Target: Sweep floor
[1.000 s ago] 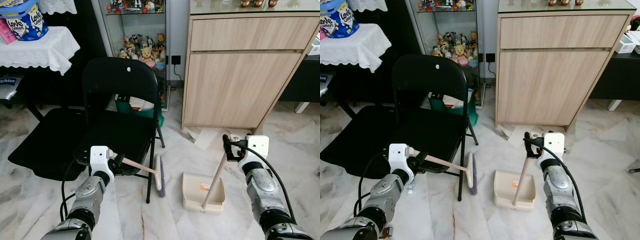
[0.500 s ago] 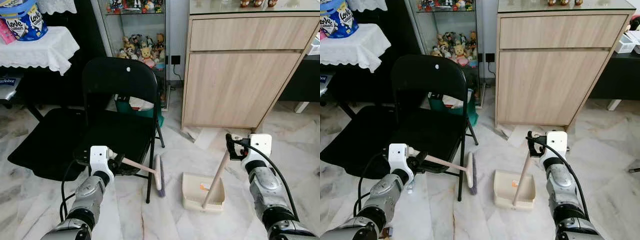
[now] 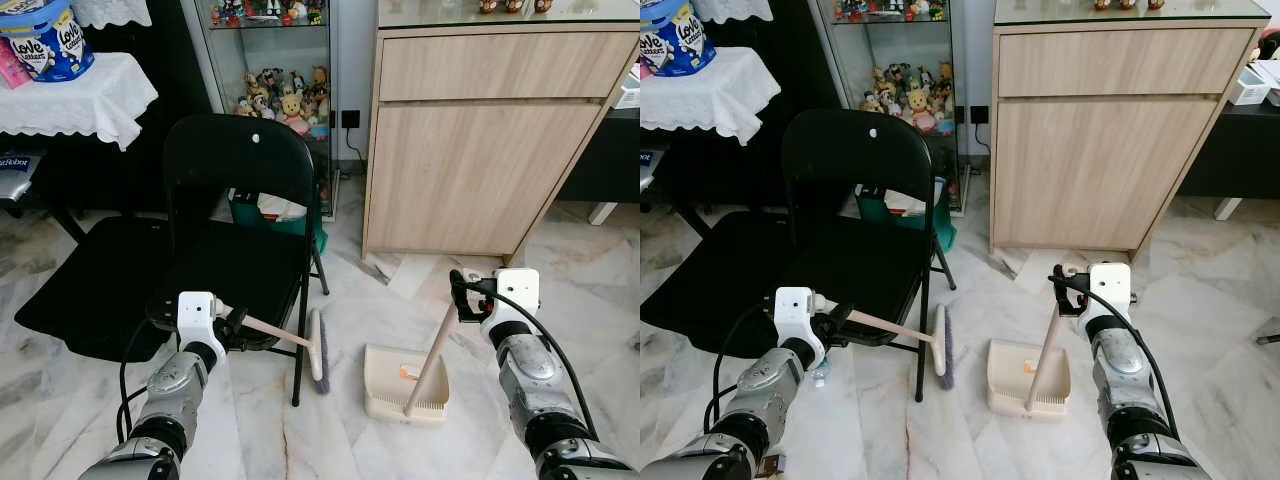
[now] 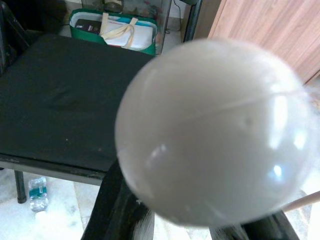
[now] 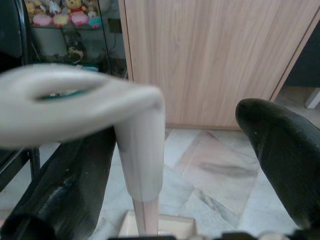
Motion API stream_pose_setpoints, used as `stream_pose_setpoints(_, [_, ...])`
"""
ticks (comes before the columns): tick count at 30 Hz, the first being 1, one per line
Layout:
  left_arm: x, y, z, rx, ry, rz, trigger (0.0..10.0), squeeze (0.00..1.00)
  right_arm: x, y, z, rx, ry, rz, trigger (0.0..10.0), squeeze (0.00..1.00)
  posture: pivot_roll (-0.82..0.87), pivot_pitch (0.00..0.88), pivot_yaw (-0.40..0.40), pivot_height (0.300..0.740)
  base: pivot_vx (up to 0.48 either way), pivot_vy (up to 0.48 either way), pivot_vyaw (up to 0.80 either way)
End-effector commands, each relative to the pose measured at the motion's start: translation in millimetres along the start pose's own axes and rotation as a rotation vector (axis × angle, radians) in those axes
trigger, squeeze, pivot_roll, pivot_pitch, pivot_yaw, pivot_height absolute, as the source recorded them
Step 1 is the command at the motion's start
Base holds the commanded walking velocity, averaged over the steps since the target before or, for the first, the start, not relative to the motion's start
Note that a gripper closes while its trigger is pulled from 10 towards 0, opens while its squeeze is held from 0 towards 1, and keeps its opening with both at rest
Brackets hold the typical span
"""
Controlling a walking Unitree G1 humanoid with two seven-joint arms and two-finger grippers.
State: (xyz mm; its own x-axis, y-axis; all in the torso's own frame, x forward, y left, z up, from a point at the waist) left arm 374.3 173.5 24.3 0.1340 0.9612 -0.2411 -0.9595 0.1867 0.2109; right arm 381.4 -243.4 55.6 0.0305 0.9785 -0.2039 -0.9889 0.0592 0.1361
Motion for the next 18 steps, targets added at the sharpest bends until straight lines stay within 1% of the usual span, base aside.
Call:
stream_pose_setpoints(1, [15.2,7.2,-4.6,0.023,-0.017,0.032,10.0,0.0,4.3,-1.1,-1.5,0.014,0.009,0.01,10.0,0.0,-0.01,0.116,0.074,0.74,0.0,0.0,0.0])
stream_pose_setpoints(11, [15.3,7.2,-4.5,0.024,-0.018,0.033,10.0,0.0,3.3,-1.4,-4.5,0.032,0.017,0.0,10.0,0.0,-0.01,0.112,0.072,0.74,0.0,0.0,0.0])
stream_pose_setpoints(12, [15.3,7.2,-4.4,0.024,-0.018,0.032,10.0,0.0,3.8,-1.5,-4.1,0.03,0.018,0.003,0.0,0.0,-0.01,0.107,0.073,0.74,0.0,0.0,0.0])
stream_pose_setpoints(18, [15.0,6.8,-3.9,0.024,-0.019,0.03,10.0,0.0,3.8,-2.0,-3.5,0.03,0.021,0.004,0.0,0.0,-0.01,0.101,0.073,0.74,0.0,0.0,0.0])
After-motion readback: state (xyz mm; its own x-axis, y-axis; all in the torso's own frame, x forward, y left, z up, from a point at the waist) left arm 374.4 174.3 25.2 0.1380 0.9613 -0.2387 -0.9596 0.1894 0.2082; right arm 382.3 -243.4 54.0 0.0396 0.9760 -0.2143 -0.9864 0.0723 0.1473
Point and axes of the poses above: a point about 5 cm out from each wrist's last joint towards the gripper, its own y axis pointing back from the gripper into the wrist, its own z axis along the axis of the wrist's last joint, x = y × z, the point moved 6 cm from there along -y, pointing out of the wrist towards the gripper, and after that the axes turned 5 degrees about y, right-handed, at the moved point
